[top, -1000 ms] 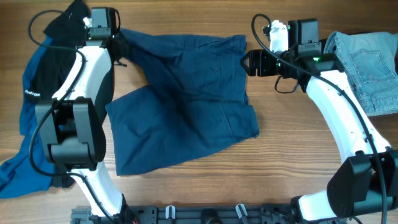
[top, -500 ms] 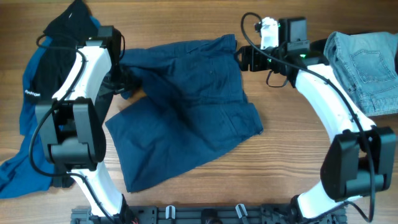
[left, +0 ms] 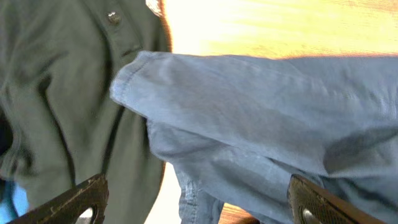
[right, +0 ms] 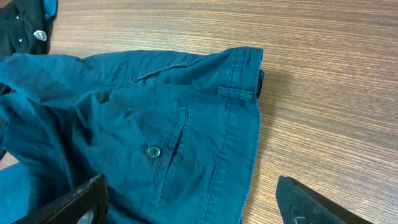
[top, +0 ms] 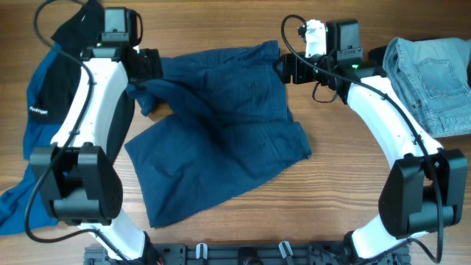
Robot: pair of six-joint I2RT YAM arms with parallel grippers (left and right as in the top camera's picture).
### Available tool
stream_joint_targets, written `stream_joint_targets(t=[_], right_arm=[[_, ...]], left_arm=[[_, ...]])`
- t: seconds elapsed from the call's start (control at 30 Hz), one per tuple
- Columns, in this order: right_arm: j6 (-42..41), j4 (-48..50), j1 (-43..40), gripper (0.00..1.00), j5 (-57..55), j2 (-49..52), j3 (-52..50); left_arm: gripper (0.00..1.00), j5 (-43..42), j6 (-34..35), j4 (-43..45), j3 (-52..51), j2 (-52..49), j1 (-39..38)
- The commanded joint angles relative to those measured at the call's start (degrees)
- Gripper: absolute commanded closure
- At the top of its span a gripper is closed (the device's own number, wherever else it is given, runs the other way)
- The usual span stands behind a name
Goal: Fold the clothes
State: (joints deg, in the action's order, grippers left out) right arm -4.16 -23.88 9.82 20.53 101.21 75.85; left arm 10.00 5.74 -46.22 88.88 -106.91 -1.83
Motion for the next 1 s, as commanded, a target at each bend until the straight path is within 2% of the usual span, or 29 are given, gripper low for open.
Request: stream_joint_targets(t=[0.0,0.17,0.47,0.57,0.6,0.67,0.7,0.73,0.83,0.87,0.97], right_arm=[[1.1,0.3,0.1,0.13,0.4,0.6,0.6],[1.0,0.1,0.1,0.13,0.4,0.6,0.6],[1.0,-1.0,0.1,0.14,0.4,0.6,0.6],[1.0,-1.0,0.1,0.14,0.4,0.6,0.6],[1.0,-1.0,0.1,0.14,0.4,0.6,0.6],[1.0,-1.0,0.1,0.14,-0.1,0.6,0.6],[1.1,-1.1,0.1,0.14,-0.2,0.6,0.6],[1.0,-1.1,0.1,0.14,-0.2,0.6,0.6],[1.1,-1.1,0.1,0.14,-0.2,0.6,0.6],[1.0,-1.1,0.1,0.14,-0.2,0.6,0.6],[1.0,-1.1,0.1,0.14,-0.2,0.6,0.6]], left_arm=[[0.09,-0.5,-9.9,0.4,0.0,-2.7,-0.3],[0.14,-0.6,-16.0,2.3,0.0,-6.6,-0.3],[0.12,-0.8,-18.9,8.8,0.0,-10.7,-0.3],[0.17,-2.1,-18.8,9.2,0.0,-12.1,-0.3],[0.20,-2.7,-18.8,9.2,0.0,-12.3,-0.3],[0.32,-3.0,-18.8,9.2,0.0,-12.8,-0.3],[0.44,-3.0,-18.7,9.1,0.0,-12.8,-0.3],[0.66,-2.9,-18.6,9.1,0.0,-12.8,-0.3],[0.92,-2.9,-18.3,9.2,0.0,-12.8,-0.3],[0.96,-2.9,-18.0,9.2,0.0,-12.8,-0.3],[0.96,-2.8,-18.0,9.7,0.0,-12.8,-0.3]])
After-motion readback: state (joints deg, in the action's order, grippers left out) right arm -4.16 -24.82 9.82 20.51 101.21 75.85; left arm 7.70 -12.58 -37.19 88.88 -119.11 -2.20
